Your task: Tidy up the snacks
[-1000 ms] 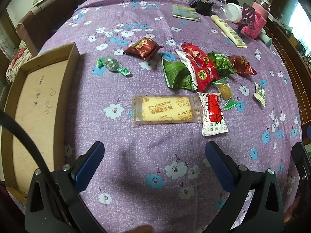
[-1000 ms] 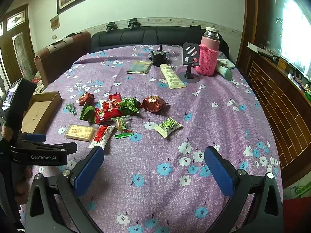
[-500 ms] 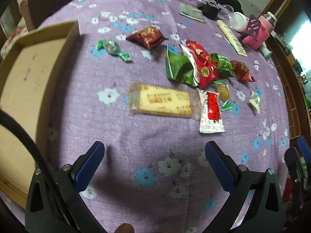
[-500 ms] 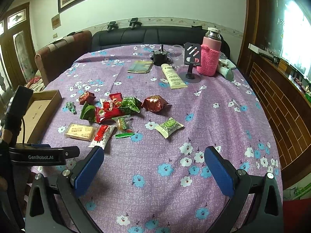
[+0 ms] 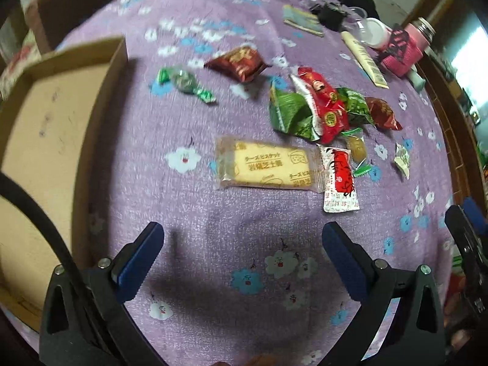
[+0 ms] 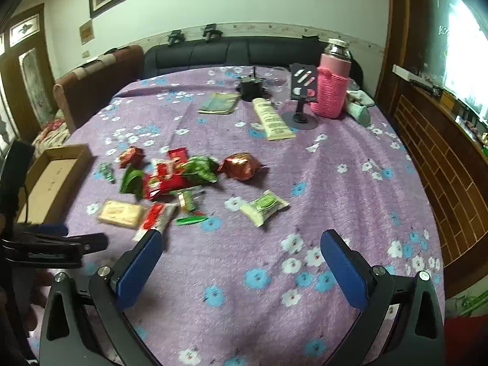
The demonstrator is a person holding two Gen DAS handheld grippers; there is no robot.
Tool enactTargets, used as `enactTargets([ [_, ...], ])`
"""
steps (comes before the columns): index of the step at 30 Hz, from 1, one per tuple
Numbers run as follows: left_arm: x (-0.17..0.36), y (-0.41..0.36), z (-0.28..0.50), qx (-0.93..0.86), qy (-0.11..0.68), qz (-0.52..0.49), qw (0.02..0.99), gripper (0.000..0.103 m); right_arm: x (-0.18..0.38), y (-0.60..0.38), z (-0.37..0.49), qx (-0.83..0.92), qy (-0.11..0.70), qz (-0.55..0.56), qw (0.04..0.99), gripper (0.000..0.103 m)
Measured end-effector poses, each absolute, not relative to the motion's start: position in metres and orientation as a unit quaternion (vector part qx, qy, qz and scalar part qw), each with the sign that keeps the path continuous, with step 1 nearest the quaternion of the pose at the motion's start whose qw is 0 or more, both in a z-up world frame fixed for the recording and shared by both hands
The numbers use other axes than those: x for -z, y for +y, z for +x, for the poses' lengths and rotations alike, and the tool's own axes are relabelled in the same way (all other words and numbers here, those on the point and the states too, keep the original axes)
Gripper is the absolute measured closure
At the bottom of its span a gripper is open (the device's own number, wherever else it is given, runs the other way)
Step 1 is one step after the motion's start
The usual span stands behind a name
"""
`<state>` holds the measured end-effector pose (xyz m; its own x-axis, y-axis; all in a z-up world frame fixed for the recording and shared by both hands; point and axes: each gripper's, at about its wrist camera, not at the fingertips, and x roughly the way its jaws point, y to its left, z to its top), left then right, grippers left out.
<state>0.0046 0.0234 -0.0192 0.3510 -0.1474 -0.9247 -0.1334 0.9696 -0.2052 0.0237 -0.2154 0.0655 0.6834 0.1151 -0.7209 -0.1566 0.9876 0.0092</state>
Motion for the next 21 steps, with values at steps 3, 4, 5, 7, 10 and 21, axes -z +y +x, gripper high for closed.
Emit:
enactTargets([
  [3, 0.021, 0.02, 0.003, 0.012, 0.564, -0.138, 0.814, 0.0, -0.063, -0.221, 0.038, -0.077, 0.406, -0.015, 0.91, 0.0],
  [4, 0.02, 0.017, 0.002, 0.008, 0.556, -0.138, 0.82, 0.0, -0.061, -0.221, 0.042, -0.081, 0.413, -0.013, 0.907, 0.0],
  [5, 0.02, 0.015, 0.001, 0.012, 0.553, -0.141, 0.821, 0.0, -0.06, -0.221, 0.045, -0.085, 0.419, -0.013, 0.904, 0.0],
  [7, 0.023, 0.008, 0.002, 0.027, 0.566, -0.147, 0.81, 0.0, -0.057, -0.217, 0.049, -0.094, 0.429, -0.023, 0.898, 0.0],
  [10, 0.024, -0.002, 0.004, 0.03, 0.572, -0.123, 0.81, 0.0, -0.056, -0.211, 0.052, -0.104, 0.429, -0.037, 0.897, 0.0],
  [21, 0.026, 0.008, 0.022, -0.018, 0.585, -0.073, 0.808, 0.0, -0.054, -0.224, 0.073, -0.079, 0.44, -0.041, 0.894, 0.001],
])
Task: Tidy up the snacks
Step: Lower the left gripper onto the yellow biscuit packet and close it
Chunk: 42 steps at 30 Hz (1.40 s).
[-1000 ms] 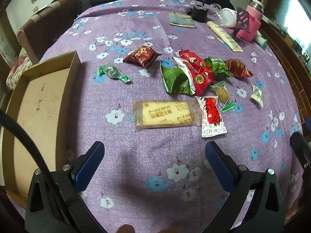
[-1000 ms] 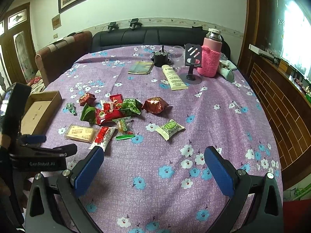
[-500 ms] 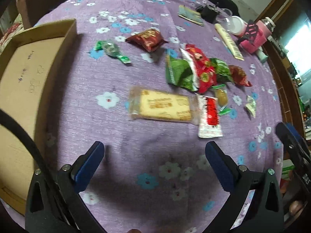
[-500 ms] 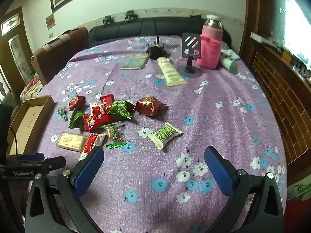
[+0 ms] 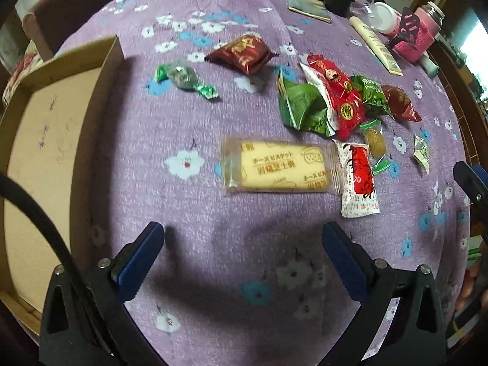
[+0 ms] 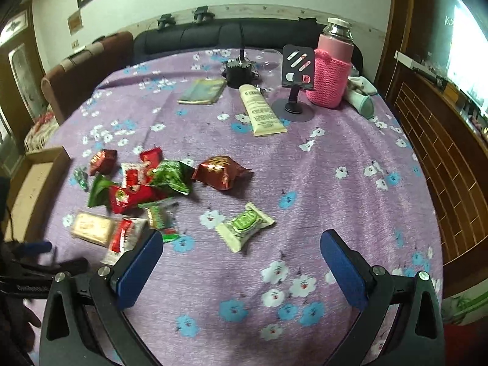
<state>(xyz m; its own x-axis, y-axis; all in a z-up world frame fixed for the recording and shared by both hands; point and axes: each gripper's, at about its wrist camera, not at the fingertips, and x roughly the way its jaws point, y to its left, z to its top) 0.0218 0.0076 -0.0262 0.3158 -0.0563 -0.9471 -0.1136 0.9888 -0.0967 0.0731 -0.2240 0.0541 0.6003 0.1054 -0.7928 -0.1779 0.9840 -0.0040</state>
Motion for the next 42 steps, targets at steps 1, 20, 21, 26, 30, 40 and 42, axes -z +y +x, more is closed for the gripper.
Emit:
enactTargets([
  [1, 0.026, 0.008, 0.025, -0.014, 0.586, -0.076, 0.807, 0.0, -0.052, -0.225, 0.076, -0.08, 0.444, -0.042, 0.891, 0.001],
  [20, 0.015, 0.021, 0.059, 0.081, 0.555, -0.134, 0.817, 0.005, -0.042, -0.234, 0.092, -0.128, 0.473, 0.0, 0.871, 0.0],
  [21, 0.017, 0.021, 0.062, 0.08, 0.556, -0.135, 0.817, 0.012, -0.039, -0.235, 0.092, -0.129, 0.477, 0.004, 0.869, 0.0],
  [26, 0.02, 0.015, 0.058, 0.071, 0.561, -0.103, 0.818, 0.029, -0.035, -0.238, 0.092, -0.112, 0.482, 0.005, 0.869, 0.001],
  [30, 0.025, 0.012, 0.059, 0.053, 0.567, -0.093, 0.817, 0.033, -0.031, -0.238, 0.097, -0.106, 0.492, -0.004, 0.864, 0.021],
  [40, 0.029, 0.006, 0.069, 0.032, 0.558, -0.075, 0.826, 0.021, -0.013, -0.233, 0.119, -0.111, 0.525, -0.012, 0.844, 0.006],
  [42, 0.029, 0.006, 0.073, 0.029, 0.557, -0.069, 0.827, 0.021, -0.009, -0.235, 0.125, -0.099, 0.534, -0.001, 0.839, 0.006],
])
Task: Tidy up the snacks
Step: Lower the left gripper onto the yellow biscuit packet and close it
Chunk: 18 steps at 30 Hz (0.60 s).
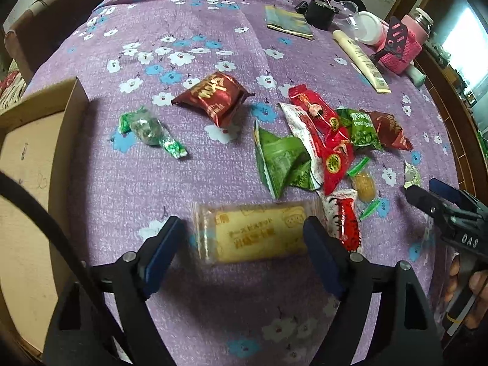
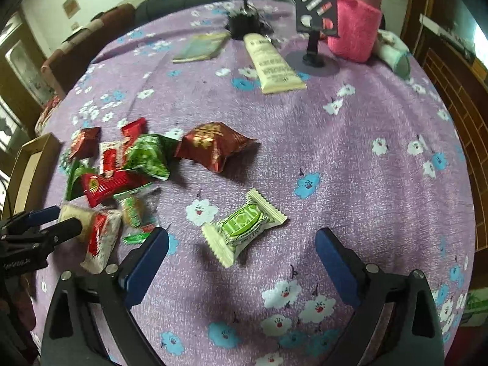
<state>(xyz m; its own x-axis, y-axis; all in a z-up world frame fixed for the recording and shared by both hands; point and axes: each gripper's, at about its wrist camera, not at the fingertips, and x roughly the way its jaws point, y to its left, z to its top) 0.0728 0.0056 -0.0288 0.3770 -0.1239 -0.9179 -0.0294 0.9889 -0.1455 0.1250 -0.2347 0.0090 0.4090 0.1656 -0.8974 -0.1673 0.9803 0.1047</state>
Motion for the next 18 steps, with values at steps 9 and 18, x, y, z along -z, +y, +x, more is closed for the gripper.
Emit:
enactTargets([
  [9, 0.032, 0.005, 0.082, 0.048, 0.562, -0.034, 0.825, 0.013, 0.002, -0.231, 0.134, -0.056, 0.546, 0.01, 0.836, 0.004],
  [18, 0.026, -0.002, 0.083, 0.135, 0.572, 0.034, 0.808, 0.01, 0.008, -0.218, 0.142, -0.054, 0.551, -0.029, 0.832, 0.003],
])
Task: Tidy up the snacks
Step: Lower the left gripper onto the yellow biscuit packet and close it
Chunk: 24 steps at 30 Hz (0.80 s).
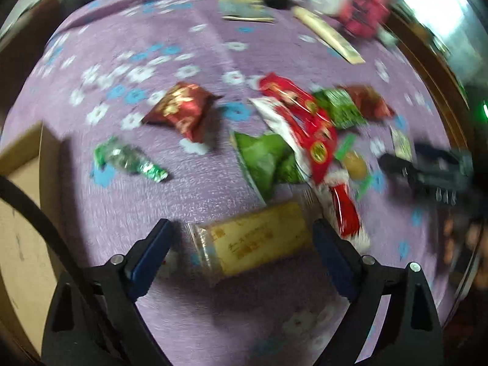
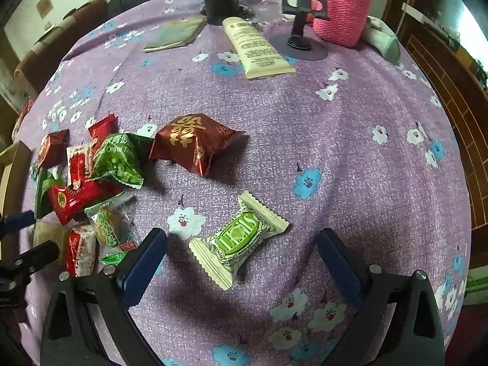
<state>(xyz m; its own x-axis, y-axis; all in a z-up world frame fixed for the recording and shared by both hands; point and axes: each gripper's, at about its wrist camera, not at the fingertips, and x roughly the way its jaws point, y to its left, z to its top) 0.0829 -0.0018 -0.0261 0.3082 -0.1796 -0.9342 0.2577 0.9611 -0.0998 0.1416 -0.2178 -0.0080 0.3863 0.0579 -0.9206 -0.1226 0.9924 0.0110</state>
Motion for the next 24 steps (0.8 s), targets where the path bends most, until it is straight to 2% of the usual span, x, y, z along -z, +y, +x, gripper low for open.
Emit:
enactTargets([
  [3, 0.026, -0.016, 0.082, 0.173, 0.567, 0.137, 0.794, 0.01, 0.01, -0.214, 0.144, -0.066, 0.552, -0.051, 0.83, 0.003],
  [8, 0.033, -0.046, 0.082, 0.239, 0.54, 0.235, 0.772, 0.009, 0.012, -0.211, 0.139, -0.079, 0.548, -0.065, 0.83, 0.001],
  [14, 0.039, -0.045, 0.096, 0.282, 0.532, 0.195, 0.774, 0.004, 0.016, -0.206, 0.144, -0.084, 0.55, -0.073, 0.828, 0.0],
  [20, 0.04, -0.042, 0.098, 0.299, 0.531, 0.213, 0.764, 0.004, 0.017, -0.198, 0.154, -0.079, 0.558, -0.077, 0.823, 0.0],
  [23, 0.039, -0.051, 0.107, 0.308, 0.54, 0.228, 0.749, 0.008, 0.018, -0.192, 0.159, -0.078, 0.556, -0.075, 0.824, 0.001],
  [24, 0.038, -0.057, 0.112, 0.316, 0.542, 0.234, 0.743, 0.014, 0.018, -0.191, 0.159, -0.078, 0.555, -0.074, 0.825, 0.0],
])
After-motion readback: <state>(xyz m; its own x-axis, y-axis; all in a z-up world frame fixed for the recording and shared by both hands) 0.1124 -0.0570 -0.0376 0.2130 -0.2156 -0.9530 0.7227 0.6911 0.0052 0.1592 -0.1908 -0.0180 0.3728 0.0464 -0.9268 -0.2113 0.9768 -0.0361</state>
